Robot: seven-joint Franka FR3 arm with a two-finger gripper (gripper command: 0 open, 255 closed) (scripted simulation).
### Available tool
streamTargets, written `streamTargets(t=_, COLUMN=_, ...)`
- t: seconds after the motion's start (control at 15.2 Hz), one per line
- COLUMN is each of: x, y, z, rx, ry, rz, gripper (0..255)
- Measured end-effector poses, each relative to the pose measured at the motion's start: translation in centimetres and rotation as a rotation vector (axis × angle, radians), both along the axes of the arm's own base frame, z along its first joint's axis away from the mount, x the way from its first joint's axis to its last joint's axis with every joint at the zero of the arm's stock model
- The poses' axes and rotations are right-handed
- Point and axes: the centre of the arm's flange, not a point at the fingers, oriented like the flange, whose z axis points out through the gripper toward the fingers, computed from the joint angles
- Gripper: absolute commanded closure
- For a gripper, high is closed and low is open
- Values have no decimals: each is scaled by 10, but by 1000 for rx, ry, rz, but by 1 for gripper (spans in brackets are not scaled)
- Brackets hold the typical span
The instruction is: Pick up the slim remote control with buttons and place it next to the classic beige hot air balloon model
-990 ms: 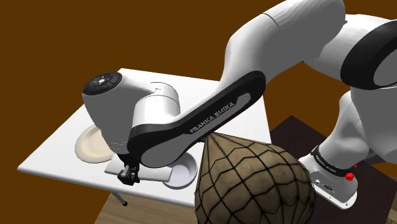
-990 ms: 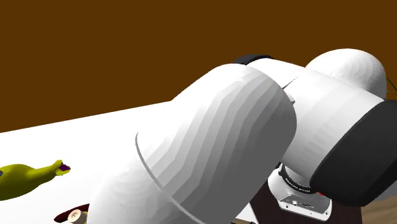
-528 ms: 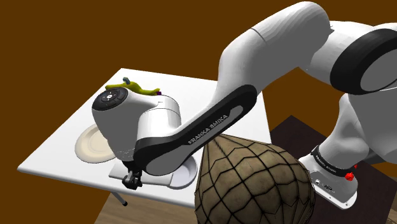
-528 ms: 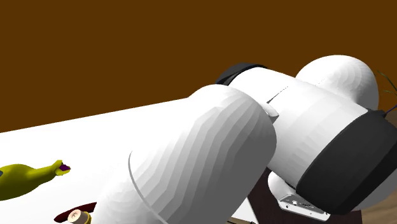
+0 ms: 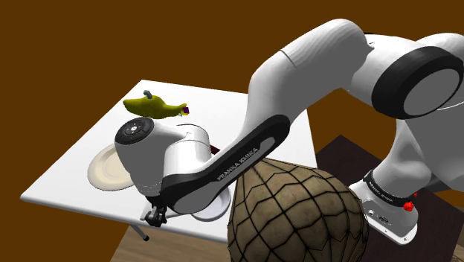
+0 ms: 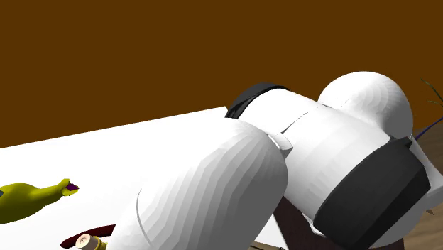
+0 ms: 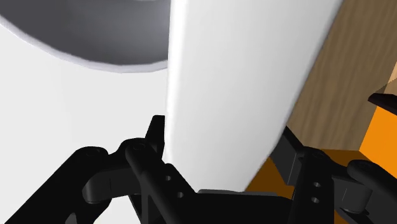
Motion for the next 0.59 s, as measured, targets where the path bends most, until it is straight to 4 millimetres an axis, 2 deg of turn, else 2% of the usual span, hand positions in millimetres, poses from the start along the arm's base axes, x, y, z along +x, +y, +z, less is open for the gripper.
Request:
streamTargets(t=0.2, x=2, y=1, z=-17, rx=3, ry=-2, rz=0, gripper=255)
streamTargets(t=0.59, x=2, y=1, z=-19, rx=10, ry=-7, rz=-1, gripper=255)
